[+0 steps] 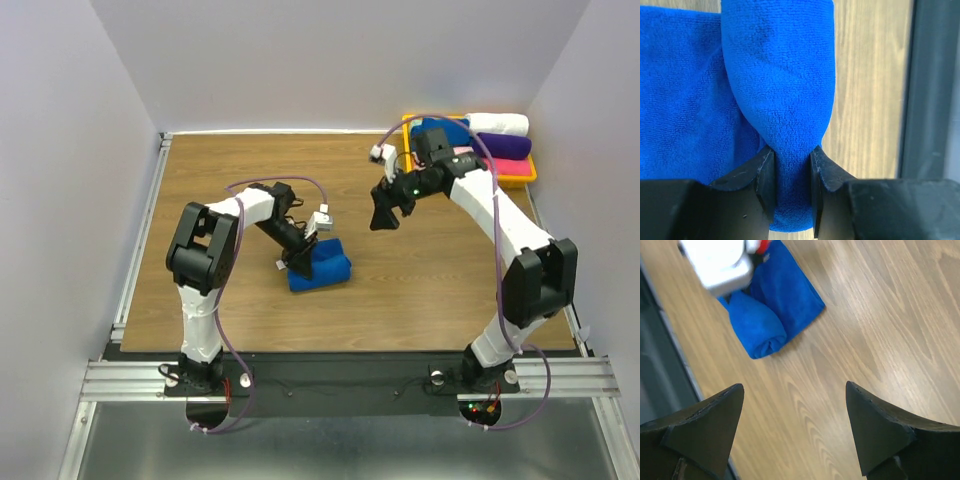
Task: Roll the towels
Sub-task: Roll the towel
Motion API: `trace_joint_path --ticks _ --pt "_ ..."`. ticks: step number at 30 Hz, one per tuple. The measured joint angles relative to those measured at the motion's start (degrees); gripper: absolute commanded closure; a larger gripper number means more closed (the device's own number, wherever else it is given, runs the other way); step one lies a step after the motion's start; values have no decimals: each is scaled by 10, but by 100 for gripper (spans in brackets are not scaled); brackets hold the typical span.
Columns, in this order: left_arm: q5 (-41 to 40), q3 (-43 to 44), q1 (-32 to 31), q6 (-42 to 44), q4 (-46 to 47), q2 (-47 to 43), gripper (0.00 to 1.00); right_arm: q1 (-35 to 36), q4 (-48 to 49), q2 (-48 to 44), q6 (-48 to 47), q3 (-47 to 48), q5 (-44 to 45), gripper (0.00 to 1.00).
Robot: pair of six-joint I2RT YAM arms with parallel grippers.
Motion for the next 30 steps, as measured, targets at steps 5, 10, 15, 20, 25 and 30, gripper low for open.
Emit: trace_joint_path --ticks 5,10,15,20,25,30 --pt "52 64 28 26 -85 72 85 68 73 -54 -35 -106 90 11" --pt "69 106 41 37 -142 114 85 207 161 -74 -83 -189 187 10" --pt "66 122 44 43 -167 127 84 285 231 -53 -129 -207 244 10" --pt "66 134 44 45 -181 138 82 320 279 -12 -166 -207 275 10" --pt "63 145 48 45 -193 145 80 333 305 22 -205 -219 281 11" --pt "62 151 53 45 -203 150 77 335 318 45 -237 -247 286 54"
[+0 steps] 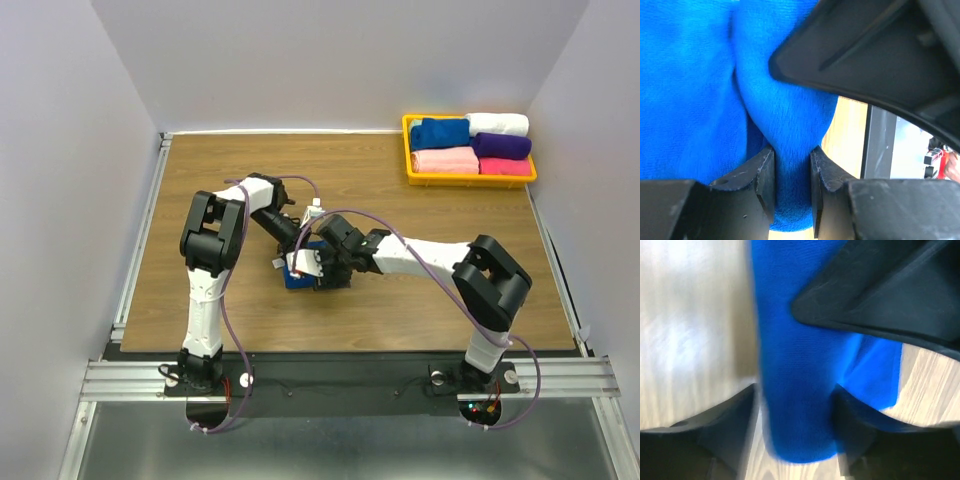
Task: Roll the towels
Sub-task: Roll the towel
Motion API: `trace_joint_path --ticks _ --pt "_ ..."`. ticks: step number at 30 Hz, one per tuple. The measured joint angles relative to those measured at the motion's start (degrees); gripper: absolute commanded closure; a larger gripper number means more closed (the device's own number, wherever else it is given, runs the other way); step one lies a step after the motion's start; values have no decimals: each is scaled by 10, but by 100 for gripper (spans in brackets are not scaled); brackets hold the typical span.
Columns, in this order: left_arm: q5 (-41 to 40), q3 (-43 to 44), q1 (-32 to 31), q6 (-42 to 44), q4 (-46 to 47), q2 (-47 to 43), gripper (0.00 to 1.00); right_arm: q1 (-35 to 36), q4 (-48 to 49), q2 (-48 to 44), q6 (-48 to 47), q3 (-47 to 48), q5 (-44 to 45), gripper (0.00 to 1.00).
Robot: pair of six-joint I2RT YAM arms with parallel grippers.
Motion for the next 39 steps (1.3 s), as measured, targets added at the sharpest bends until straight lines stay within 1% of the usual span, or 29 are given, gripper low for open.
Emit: trace_joint_path --ticks 1,2,3,4,5,7,8,9,10,12,15,17,19,22,24,25,27,28,30,32,35,37,39 --pt "-2 0 0 0 0 0 74 0 6 7 2 -1 5 68" --pt "-2 0 0 0 0 0 72 0 15 12 4 0 8 75" --pt "-3 0 0 0 0 0 64 -1 23 13 9 0 9 89" --pt "-3 0 0 -1 0 0 60 -1 25 13 12 0 9 96" --pt "-3 0 1 -1 0 0 57 -1 27 13 13 0 8 99" --pt "-7 0 2 -2 2 -3 44 -2 26 13 30 2 4 99" --pt "-10 0 3 -1 4 -6 40 -2 22 13 35 5 0 100" --pt "-20 0 5 0 8 -11 34 -4 16 14 44 9 -7 99" --pt "-27 0 6 1 12 -15 31 -6 8 15 52 13 -16 99" --pt "-48 -1 13 3 23 -32 21 -16 -15 24 70 31 -42 100" --pt "-74 -1 37 7 42 -62 18 -32 -44 38 95 56 -84 99" --pt "-90 0 64 9 55 -84 16 -47 -64 47 111 69 -116 100" --pt "-103 0 103 10 74 -106 5 -59 -94 58 123 83 -152 99" --pt "-108 -4 154 10 102 -135 2 -88 -142 92 143 124 -221 99" --pt "-110 -30 185 5 132 -174 1 -105 -170 115 149 149 -261 99" --pt "-110 -57 194 3 153 -203 1 -115 -193 131 151 168 -288 99" --pt "-112 -106 198 0 174 -264 1 -134 -231 165 155 201 -339 100" --pt "-113 -130 195 -2 183 -295 1 -141 -244 179 154 212 -354 99" --pt "-130 -190 175 -7 231 -369 1 -154 -289 211 148 240 -399 99" --pt "-162 -266 126 -17 286 -463 1 -164 -324 240 141 257 -432 99" --pt "-207 -369 34 -31 365 -571 1 -173 -380 277 130 272 -483 100" --pt "-237 -416 -25 -37 406 -607 1 -175 -412 294 123 282 -502 99" --pt "-260 -443 -61 -41 433 -612 1 -178 -443 315 113 295 -519 99"
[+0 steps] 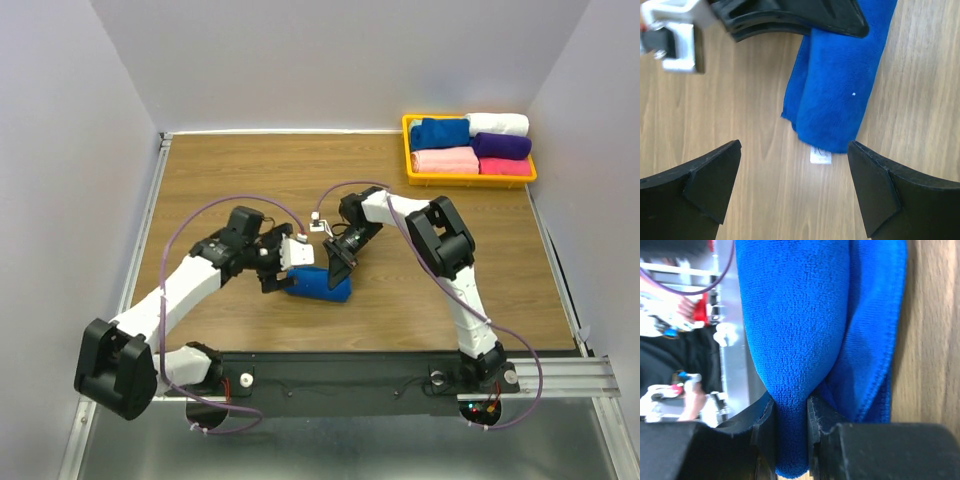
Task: Roll the towels
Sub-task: Roll the towel
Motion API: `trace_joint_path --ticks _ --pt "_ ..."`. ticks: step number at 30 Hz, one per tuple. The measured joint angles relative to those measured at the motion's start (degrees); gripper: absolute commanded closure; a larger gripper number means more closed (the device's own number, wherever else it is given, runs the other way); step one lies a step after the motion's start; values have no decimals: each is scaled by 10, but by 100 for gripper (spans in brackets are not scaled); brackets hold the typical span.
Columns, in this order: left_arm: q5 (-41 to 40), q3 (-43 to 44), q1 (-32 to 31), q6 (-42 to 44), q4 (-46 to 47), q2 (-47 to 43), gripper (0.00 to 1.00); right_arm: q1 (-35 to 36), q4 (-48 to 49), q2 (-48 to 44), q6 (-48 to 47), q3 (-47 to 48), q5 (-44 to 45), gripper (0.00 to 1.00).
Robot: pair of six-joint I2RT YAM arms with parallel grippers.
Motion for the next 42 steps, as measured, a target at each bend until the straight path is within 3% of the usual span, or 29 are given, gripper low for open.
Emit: trace_joint_path --ticks 8,13,17,18,19,20,21,22,23,25,26,34,36,38,42 --pt "-91 -59 -144 -4 98 13 1 -11 -63 32 -24 26 -22 99" --pt "-132 -75 -181 -10 151 51 1 -11 -72 32 -33 26 -21 100" --pt "-167 -75 -181 -21 181 113 15 -11 -75 32 -39 26 -17 99" --pt "-171 -75 -181 -22 182 124 26 -11 -75 32 -41 26 -17 98" --pt "-173 -75 -181 -23 182 135 33 -11 -75 32 -41 26 -16 95" --pt "-172 -74 -181 -25 181 142 42 -11 -75 32 -42 27 -16 84" --pt "-169 -73 -181 -25 179 148 62 -11 -75 32 -42 27 -15 77" --pt "-165 -66 -181 -26 170 153 69 -11 -77 32 -41 29 -13 67" --pt "-162 -56 -181 -27 160 159 73 -14 -79 32 -40 32 -10 48" --pt "-157 -38 -181 -27 143 173 80 -18 -84 31 -40 42 -2 37" --pt "-154 -25 -180 -28 133 182 80 -21 -89 30 -32 47 3 20" --pt "-68 61 -156 -48 31 247 86 -127 -62 -54 4 88 92 16" --pt "-42 85 -145 -57 4 267 87 -163 -42 -112 18 87 124 15" --pt "-15 115 -132 -66 -26 293 89 -185 -10 -167 31 72 151 8" --pt "40 178 -116 -84 -89 353 91 -191 60 -357 61 -9 216 1"
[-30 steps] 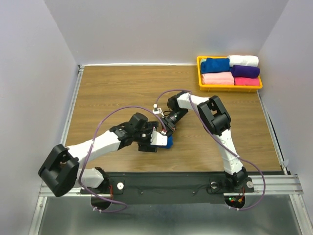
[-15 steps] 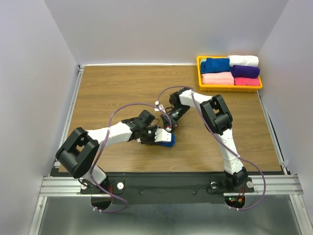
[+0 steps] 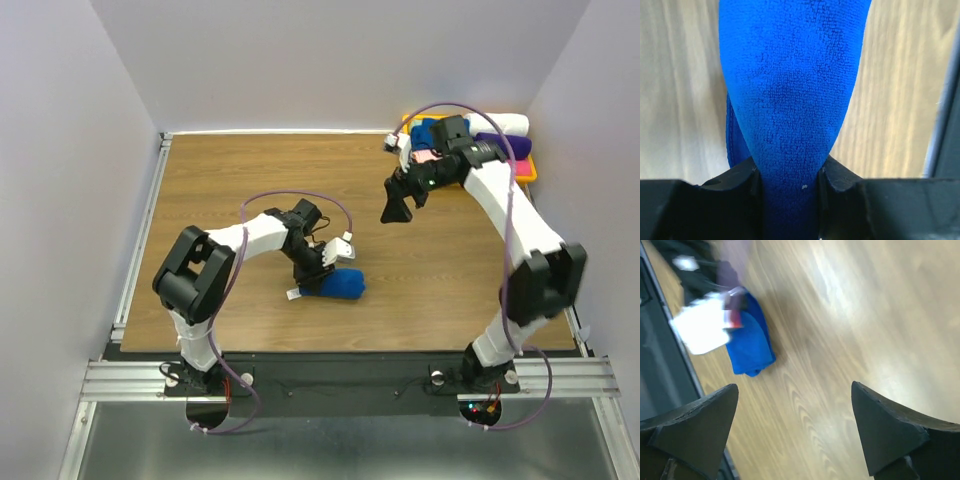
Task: Roll the towels
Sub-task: Roll the towel, then place the rolled towel into the container
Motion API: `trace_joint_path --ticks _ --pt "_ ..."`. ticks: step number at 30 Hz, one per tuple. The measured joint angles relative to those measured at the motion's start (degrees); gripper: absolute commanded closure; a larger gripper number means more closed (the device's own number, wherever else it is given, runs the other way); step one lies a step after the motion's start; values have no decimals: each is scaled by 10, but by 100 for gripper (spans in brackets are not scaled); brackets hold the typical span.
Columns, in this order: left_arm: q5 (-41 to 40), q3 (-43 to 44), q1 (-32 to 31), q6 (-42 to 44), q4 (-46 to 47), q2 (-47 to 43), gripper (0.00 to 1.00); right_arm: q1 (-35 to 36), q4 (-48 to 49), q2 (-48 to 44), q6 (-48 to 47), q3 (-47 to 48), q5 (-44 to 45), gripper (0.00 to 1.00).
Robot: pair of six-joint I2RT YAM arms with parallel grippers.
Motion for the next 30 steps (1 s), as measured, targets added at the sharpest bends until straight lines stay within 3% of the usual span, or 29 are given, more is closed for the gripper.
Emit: trace_joint_path --ticks 5,10,17,24,30 --pt "61 46 8 -14 -51 50 92 56 45 -113 -3 -49 75 4" --pt "133 86 30 -23 -102 106 92 179 100 -159 -5 -177 208 7" --pt "193 116 55 -15 -159 156 92 353 159 -166 7 -293 341 9" --pt "225 123 66 -6 -202 184 92 438 257 -133 21 -316 435 8" --pt "241 138 71 19 -243 208 92 478 314 -94 19 -351 460 5"
